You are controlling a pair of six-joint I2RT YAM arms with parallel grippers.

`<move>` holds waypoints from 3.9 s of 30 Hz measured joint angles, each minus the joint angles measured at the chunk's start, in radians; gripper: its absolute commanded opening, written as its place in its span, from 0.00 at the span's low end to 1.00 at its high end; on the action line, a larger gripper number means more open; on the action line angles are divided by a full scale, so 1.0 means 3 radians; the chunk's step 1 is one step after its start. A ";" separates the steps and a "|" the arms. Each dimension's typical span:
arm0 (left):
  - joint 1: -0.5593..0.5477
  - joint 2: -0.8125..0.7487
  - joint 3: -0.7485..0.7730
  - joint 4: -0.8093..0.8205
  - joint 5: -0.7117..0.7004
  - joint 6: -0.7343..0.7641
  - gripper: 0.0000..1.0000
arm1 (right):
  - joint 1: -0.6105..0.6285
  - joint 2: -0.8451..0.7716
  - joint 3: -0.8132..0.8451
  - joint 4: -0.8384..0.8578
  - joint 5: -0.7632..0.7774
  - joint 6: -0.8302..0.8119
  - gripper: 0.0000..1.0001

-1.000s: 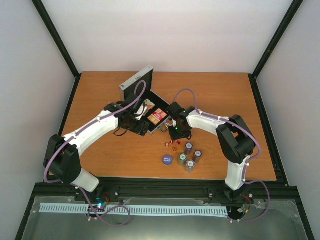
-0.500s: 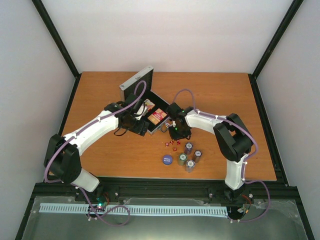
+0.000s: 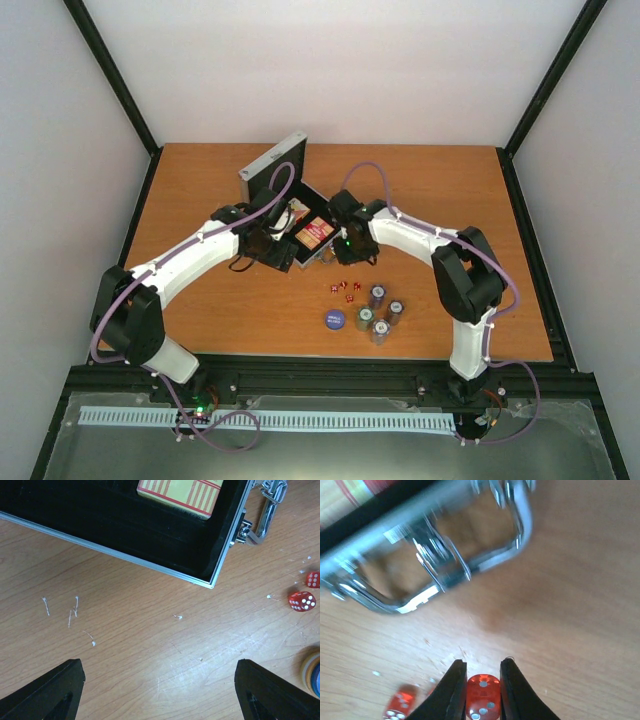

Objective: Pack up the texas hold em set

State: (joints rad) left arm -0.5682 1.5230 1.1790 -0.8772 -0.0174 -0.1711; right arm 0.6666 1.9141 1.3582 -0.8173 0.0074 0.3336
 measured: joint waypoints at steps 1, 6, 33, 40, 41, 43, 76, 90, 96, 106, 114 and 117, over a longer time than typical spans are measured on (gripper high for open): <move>0.0000 0.0000 0.0000 0.0000 -0.0009 0.0000 0.85 | 0.0000 0.0005 0.0125 -0.0020 0.0010 -0.0005 0.03; 0.0000 -0.0025 -0.0055 0.0004 -0.0084 -0.0008 0.86 | 0.0000 0.0164 0.0790 -0.0060 -0.0008 -0.0028 0.04; 0.0078 -0.0300 -0.0359 0.0001 -0.0249 -0.0127 0.88 | -0.0173 0.1982 0.3005 0.0045 -0.0465 -0.0046 0.22; 0.0127 -0.0273 -0.0362 0.0006 -0.0203 -0.0108 0.88 | -0.0174 0.2028 0.3006 0.0093 -0.0462 -0.0033 0.31; 0.0135 -0.0268 -0.0362 0.0009 -0.0200 -0.0102 0.88 | -0.0177 0.2031 0.3006 0.0092 -0.0456 -0.0033 0.33; 0.0151 -0.0254 -0.0362 0.0015 -0.0191 -0.0092 0.88 | -0.0181 0.2032 0.3006 0.0090 -0.0439 -0.0036 0.35; 0.0245 0.0006 -0.0304 0.0142 -0.0084 -0.0045 0.92 | 0.0450 -0.0070 -0.0228 0.0017 -0.0118 -0.0628 0.56; 0.0245 0.0013 -0.0352 0.0201 -0.0095 -0.0092 0.92 | 0.0449 -0.0242 -0.0354 0.0092 -0.0025 -0.0837 0.51; 0.0245 0.0013 -0.0397 0.0205 -0.0130 -0.0093 0.92 | 0.0449 -0.0187 -0.0354 0.0093 0.0038 -0.0927 0.49; 0.0245 0.0042 -0.0395 0.0207 -0.0134 -0.0090 0.92 | 0.0449 -0.0126 -0.0340 0.0134 0.0020 -0.0970 0.43; 0.0247 0.0086 -0.0395 0.0206 -0.0134 -0.0089 0.92 | 0.0449 -0.0061 -0.0272 0.0198 -0.0019 -0.0956 0.40; 0.0247 0.0088 -0.0395 0.0207 -0.0135 -0.0088 0.92 | 0.0448 -0.0061 -0.0272 0.0211 -0.0024 -0.0949 0.43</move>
State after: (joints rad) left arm -0.4942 1.5494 1.0603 -0.8150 -0.0578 -0.1974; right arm 0.8009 1.8957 1.2766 -0.7540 0.0002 0.0490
